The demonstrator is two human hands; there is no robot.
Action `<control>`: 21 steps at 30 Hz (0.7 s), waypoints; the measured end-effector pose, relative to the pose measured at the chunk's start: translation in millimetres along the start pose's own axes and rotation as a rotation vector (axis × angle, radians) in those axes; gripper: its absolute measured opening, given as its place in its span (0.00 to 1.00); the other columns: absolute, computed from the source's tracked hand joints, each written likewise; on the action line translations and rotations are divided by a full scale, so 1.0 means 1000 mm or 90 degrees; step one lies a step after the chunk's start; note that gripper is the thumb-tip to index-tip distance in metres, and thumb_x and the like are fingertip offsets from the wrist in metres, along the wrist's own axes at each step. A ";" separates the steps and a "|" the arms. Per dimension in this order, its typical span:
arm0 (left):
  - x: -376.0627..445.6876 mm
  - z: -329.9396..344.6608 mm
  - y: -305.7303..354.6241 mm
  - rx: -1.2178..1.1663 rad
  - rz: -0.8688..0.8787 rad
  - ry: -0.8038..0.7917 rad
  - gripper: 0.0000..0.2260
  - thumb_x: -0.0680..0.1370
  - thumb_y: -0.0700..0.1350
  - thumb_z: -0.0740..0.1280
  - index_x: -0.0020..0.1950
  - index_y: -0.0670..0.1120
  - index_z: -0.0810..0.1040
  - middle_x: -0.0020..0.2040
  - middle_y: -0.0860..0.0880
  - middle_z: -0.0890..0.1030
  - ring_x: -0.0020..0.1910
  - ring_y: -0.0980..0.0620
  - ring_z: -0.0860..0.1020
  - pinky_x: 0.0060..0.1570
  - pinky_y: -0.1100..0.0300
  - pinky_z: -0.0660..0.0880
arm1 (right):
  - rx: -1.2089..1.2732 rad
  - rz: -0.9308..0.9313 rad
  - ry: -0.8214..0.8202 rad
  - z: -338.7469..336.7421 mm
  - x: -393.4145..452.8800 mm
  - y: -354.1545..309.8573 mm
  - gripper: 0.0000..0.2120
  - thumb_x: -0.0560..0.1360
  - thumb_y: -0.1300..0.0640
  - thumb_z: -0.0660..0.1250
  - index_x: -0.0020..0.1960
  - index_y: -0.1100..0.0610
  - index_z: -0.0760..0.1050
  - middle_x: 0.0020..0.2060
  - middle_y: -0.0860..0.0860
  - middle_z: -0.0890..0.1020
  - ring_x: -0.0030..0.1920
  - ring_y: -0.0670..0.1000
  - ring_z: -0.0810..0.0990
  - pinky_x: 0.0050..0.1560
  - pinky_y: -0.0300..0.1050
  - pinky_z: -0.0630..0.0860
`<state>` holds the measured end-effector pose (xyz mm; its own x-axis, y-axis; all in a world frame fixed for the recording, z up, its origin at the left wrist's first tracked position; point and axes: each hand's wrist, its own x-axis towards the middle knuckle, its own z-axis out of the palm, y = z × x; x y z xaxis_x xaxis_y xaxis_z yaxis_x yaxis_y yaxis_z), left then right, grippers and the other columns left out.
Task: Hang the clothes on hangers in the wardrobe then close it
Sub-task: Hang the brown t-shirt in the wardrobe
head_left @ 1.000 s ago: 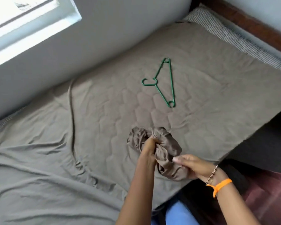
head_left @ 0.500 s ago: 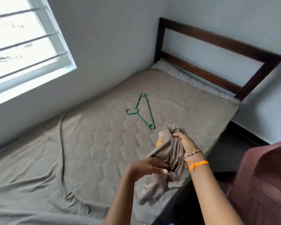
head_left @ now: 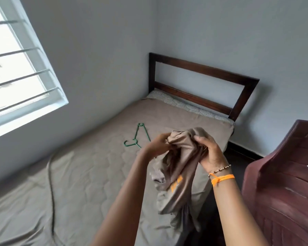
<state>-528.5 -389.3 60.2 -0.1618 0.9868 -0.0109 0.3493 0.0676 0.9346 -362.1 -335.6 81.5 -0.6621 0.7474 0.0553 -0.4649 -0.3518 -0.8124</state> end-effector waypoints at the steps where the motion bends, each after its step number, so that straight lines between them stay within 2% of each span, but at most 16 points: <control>1: 0.002 -0.004 0.002 -0.037 0.006 0.040 0.14 0.73 0.30 0.67 0.57 0.41 0.76 0.46 0.49 0.78 0.42 0.61 0.75 0.44 0.63 0.71 | 0.008 -0.033 0.023 -0.003 0.003 -0.003 0.04 0.68 0.68 0.62 0.41 0.62 0.73 0.39 0.55 0.82 0.41 0.51 0.82 0.45 0.40 0.78; 3: 0.004 -0.012 0.011 -0.097 0.041 0.116 0.11 0.71 0.30 0.66 0.47 0.45 0.74 0.38 0.52 0.75 0.34 0.62 0.72 0.36 0.64 0.69 | -0.049 -0.065 0.099 -0.006 0.008 -0.005 0.08 0.67 0.69 0.61 0.43 0.61 0.73 0.39 0.54 0.82 0.43 0.51 0.80 0.48 0.40 0.77; 4: 0.006 -0.015 0.019 -0.098 0.074 0.144 0.11 0.69 0.30 0.65 0.43 0.46 0.72 0.36 0.52 0.73 0.34 0.62 0.70 0.35 0.65 0.68 | -0.108 -0.080 0.150 -0.009 0.011 -0.005 0.10 0.65 0.69 0.62 0.45 0.60 0.74 0.40 0.54 0.81 0.43 0.51 0.79 0.48 0.41 0.75; 6: 0.009 -0.019 0.037 -0.084 0.149 0.152 0.15 0.68 0.27 0.62 0.42 0.47 0.70 0.37 0.53 0.73 0.35 0.62 0.70 0.37 0.67 0.68 | -0.224 -0.097 0.200 -0.006 0.016 -0.008 0.17 0.64 0.71 0.67 0.48 0.55 0.71 0.43 0.53 0.79 0.43 0.49 0.77 0.47 0.39 0.74; 9: 0.018 -0.015 0.064 -0.056 0.213 0.125 0.18 0.67 0.25 0.61 0.49 0.45 0.72 0.42 0.53 0.75 0.39 0.58 0.74 0.43 0.65 0.71 | -0.387 -0.090 0.064 0.009 0.025 -0.019 0.30 0.66 0.75 0.71 0.58 0.50 0.66 0.54 0.53 0.77 0.49 0.49 0.78 0.53 0.42 0.75; 11: 0.019 -0.011 0.075 -0.047 0.217 0.128 0.21 0.66 0.30 0.62 0.55 0.48 0.72 0.47 0.52 0.75 0.39 0.52 0.74 0.42 0.60 0.72 | -0.468 -0.071 0.007 0.023 0.031 -0.029 0.24 0.67 0.72 0.72 0.56 0.51 0.73 0.50 0.51 0.81 0.49 0.48 0.80 0.52 0.43 0.75; 13: 0.017 -0.012 0.074 -0.068 0.211 0.171 0.22 0.67 0.36 0.64 0.59 0.51 0.71 0.53 0.48 0.74 0.39 0.52 0.74 0.39 0.63 0.71 | -0.495 -0.083 0.013 0.036 0.036 -0.037 0.17 0.71 0.71 0.69 0.48 0.50 0.79 0.43 0.47 0.84 0.46 0.44 0.81 0.48 0.42 0.76; 15: 0.009 -0.016 0.064 -0.108 0.149 0.173 0.18 0.72 0.41 0.70 0.60 0.50 0.72 0.53 0.46 0.75 0.42 0.55 0.75 0.40 0.66 0.72 | -0.501 -0.136 0.051 0.044 0.037 -0.047 0.17 0.72 0.72 0.66 0.44 0.50 0.80 0.37 0.44 0.84 0.42 0.40 0.81 0.45 0.37 0.76; 16: 0.005 -0.020 0.056 -0.110 0.101 0.134 0.14 0.73 0.42 0.72 0.57 0.48 0.74 0.48 0.48 0.76 0.40 0.59 0.76 0.39 0.67 0.71 | -0.476 -0.164 0.068 0.045 0.038 -0.053 0.17 0.73 0.73 0.64 0.43 0.51 0.80 0.36 0.43 0.84 0.41 0.39 0.81 0.44 0.35 0.76; 18: 0.000 -0.022 0.031 -0.022 -0.006 0.047 0.08 0.74 0.38 0.71 0.52 0.42 0.78 0.37 0.52 0.75 0.33 0.63 0.73 0.35 0.69 0.68 | -0.377 -0.184 0.074 0.044 0.039 -0.064 0.16 0.74 0.74 0.61 0.44 0.56 0.79 0.36 0.44 0.84 0.41 0.40 0.81 0.46 0.35 0.77; 19: -0.003 -0.022 0.019 0.020 -0.038 0.038 0.06 0.74 0.38 0.71 0.50 0.39 0.78 0.35 0.52 0.73 0.33 0.61 0.72 0.35 0.69 0.68 | -0.313 -0.178 0.075 0.045 0.039 -0.069 0.16 0.75 0.73 0.59 0.44 0.56 0.79 0.36 0.45 0.84 0.41 0.41 0.82 0.47 0.35 0.77; 21: -0.004 -0.021 0.002 0.006 -0.047 0.071 0.08 0.74 0.42 0.72 0.48 0.39 0.79 0.37 0.49 0.74 0.37 0.54 0.72 0.38 0.61 0.69 | -0.193 -0.154 0.126 0.043 0.041 -0.076 0.13 0.76 0.71 0.59 0.44 0.57 0.78 0.35 0.46 0.84 0.39 0.42 0.82 0.46 0.36 0.78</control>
<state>-546.1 -395.8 69.7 -0.2882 0.9568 -0.0395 0.3411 0.1411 0.9294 -379.6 -302.6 170.2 -0.4162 0.8919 0.1771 -0.3796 0.0065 -0.9251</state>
